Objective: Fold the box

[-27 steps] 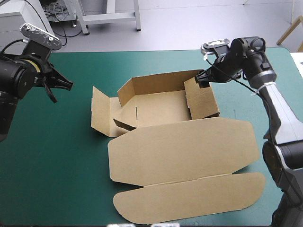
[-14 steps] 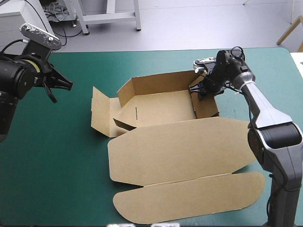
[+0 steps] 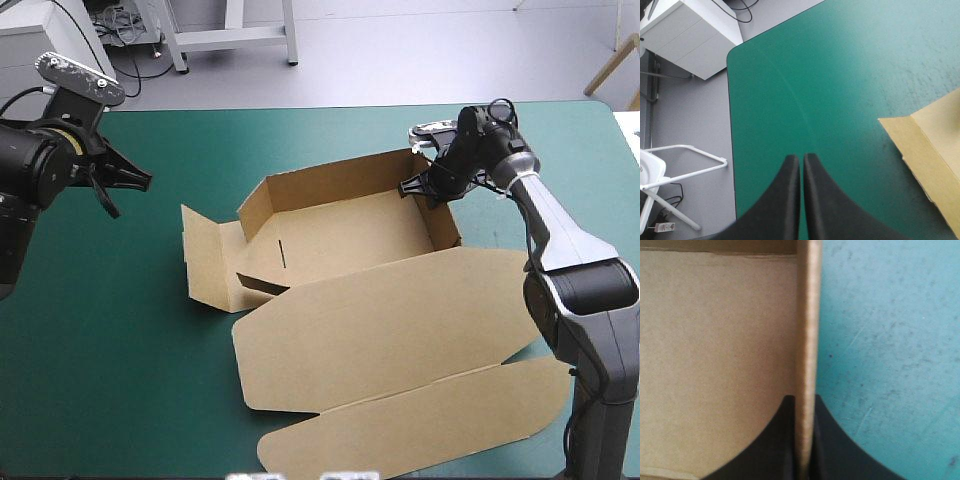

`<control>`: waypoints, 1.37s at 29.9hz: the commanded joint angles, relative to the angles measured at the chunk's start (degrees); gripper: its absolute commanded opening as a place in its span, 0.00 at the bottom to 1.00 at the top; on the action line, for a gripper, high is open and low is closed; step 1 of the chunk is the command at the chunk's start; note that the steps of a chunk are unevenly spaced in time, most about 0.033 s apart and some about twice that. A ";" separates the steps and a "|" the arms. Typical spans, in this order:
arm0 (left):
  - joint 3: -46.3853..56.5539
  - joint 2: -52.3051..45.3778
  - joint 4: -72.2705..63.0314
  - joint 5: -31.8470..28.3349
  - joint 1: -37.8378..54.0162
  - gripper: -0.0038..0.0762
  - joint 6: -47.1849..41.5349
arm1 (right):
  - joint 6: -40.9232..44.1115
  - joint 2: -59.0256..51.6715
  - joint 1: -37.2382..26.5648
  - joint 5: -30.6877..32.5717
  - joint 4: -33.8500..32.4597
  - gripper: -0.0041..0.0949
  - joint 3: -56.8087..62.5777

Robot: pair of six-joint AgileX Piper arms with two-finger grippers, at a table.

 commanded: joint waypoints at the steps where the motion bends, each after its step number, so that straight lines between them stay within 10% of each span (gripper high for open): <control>1: -1.29 -1.90 1.82 0.01 1.00 0.06 -1.38 | -1.12 -7.11 -2.25 -0.46 1.80 0.02 -1.58; 12: 8.59 -1.90 -15.07 -4.66 13.56 0.06 5.22 | -10.17 -21.94 -11.22 -0.46 10.67 0.02 -1.58; 27: 41.58 -1.79 -56.32 -29.16 30.75 0.06 28.57 | -12.18 -29.79 -15.26 -0.46 14.21 0.02 -1.58; 37: 47.58 -1.79 -90.27 -26.70 30.75 0.08 47.81 | -13.69 -29.79 -15.26 -0.46 20.31 0.02 -1.58; 41: 47.56 -1.79 -94.17 -22.25 30.75 0.24 51.10 | -13.69 -29.79 -15.26 -0.46 20.31 0.02 -1.58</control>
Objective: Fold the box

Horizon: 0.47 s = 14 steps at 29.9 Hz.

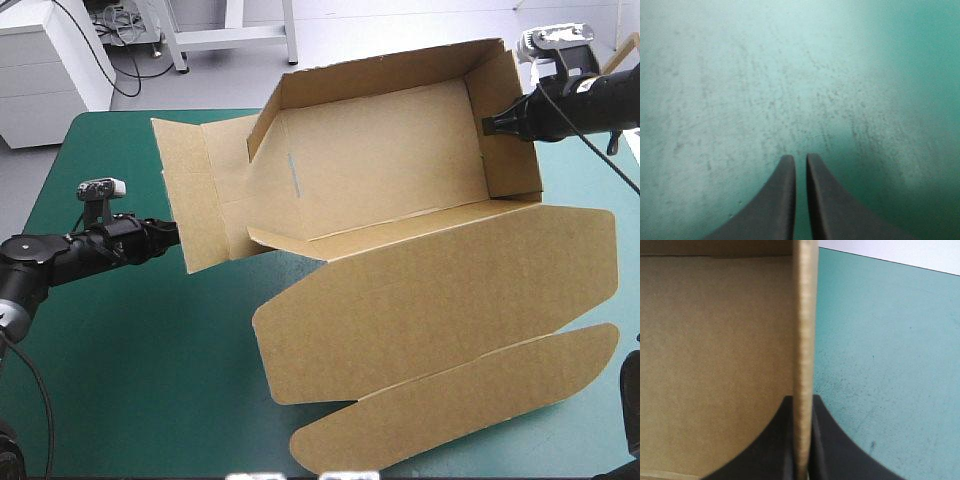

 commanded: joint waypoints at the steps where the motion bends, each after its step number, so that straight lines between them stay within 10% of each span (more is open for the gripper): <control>1: -1.20 -1.77 -7.43 4.03 -0.03 0.32 3.07 | 0.04 -2.79 -0.27 -2.38 3.21 0.02 -1.68; 8: -1.20 -1.77 -15.17 12.40 -0.03 0.87 7.85 | -1.50 -2.79 -0.27 -2.38 4.79 0.02 -1.68; 14: -1.20 -1.77 -20.91 18.23 -0.03 0.90 10.34 | -1.79 -2.79 -0.27 -2.38 4.79 0.02 -1.68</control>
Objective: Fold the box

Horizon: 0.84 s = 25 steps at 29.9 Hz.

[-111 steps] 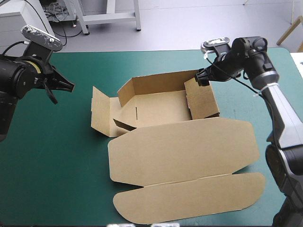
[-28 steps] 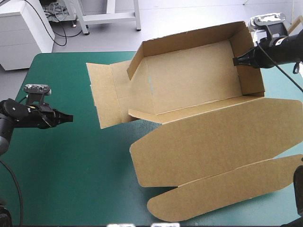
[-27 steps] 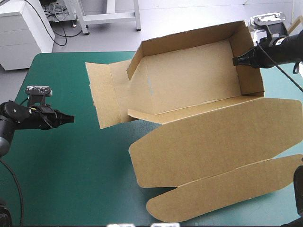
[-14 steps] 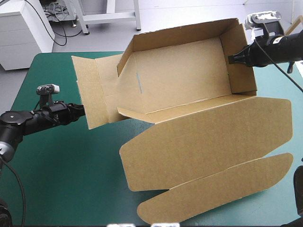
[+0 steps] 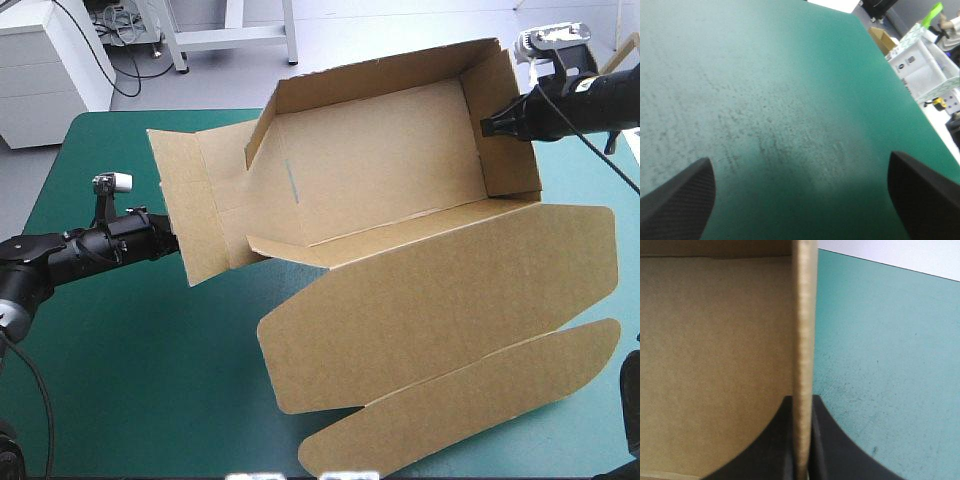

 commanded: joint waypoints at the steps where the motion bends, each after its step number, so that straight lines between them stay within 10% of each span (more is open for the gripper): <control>1: -1.24 -1.77 -8.41 5.29 -0.03 0.90 2.42 | -0.05 -2.79 -0.27 -2.38 3.52 0.02 -1.68; 25: -2.40 -1.87 -17.26 14.18 -1.77 0.90 6.37 | 12.03 -2.69 13.64 -13.68 -16.94 0.03 -1.68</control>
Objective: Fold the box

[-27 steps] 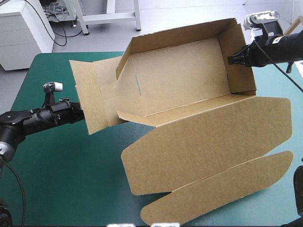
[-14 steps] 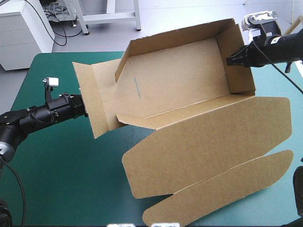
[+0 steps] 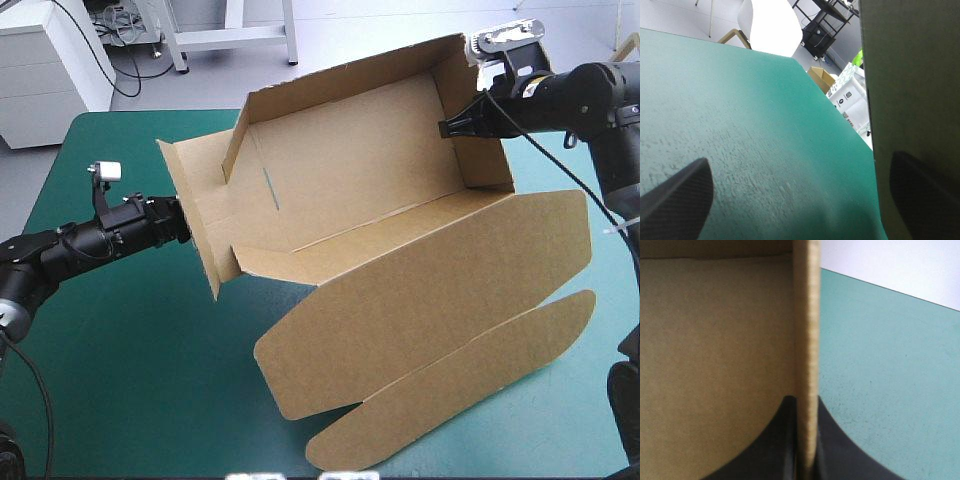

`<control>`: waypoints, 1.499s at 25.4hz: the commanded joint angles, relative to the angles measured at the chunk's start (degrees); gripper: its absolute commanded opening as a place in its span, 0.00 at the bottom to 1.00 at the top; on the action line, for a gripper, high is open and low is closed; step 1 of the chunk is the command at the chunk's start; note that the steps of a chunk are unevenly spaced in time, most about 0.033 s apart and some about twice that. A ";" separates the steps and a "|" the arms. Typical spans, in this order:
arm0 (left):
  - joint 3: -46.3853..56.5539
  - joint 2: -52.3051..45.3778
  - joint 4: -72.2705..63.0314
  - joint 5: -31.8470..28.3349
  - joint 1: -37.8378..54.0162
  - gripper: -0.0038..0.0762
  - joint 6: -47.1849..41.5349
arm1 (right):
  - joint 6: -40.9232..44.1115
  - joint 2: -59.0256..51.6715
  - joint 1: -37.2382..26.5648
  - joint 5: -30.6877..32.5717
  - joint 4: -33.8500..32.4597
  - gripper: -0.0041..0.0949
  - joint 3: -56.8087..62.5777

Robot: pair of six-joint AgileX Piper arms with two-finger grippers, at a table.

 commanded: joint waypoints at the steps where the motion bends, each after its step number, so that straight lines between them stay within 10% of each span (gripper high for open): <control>1: -2.99 -1.87 -5.13 7.48 -2.13 0.90 0.40 | 3.83 -2.69 2.03 -6.55 -3.59 0.03 -1.68; 22: -11.43 -1.87 -4.76 0.02 -13.43 0.90 0.40 | 6.57 -1.26 4.21 -10.19 -6.09 0.03 -1.68; 26: -12.71 -1.87 -3.32 -7.14 -16.28 0.89 0.09 | 6.85 -1.01 4.21 -11.13 -6.09 0.03 -1.68; 34: -23.21 -1.65 27.71 -41.24 -31.87 0.76 -21.42 | 8.72 -1.01 4.21 -15.72 -6.09 0.03 -1.68; 38: -27.46 1.05 38.82 -42.15 -33.69 0.68 -35.11 | 9.63 -1.01 4.21 -16.91 -6.32 0.03 -1.68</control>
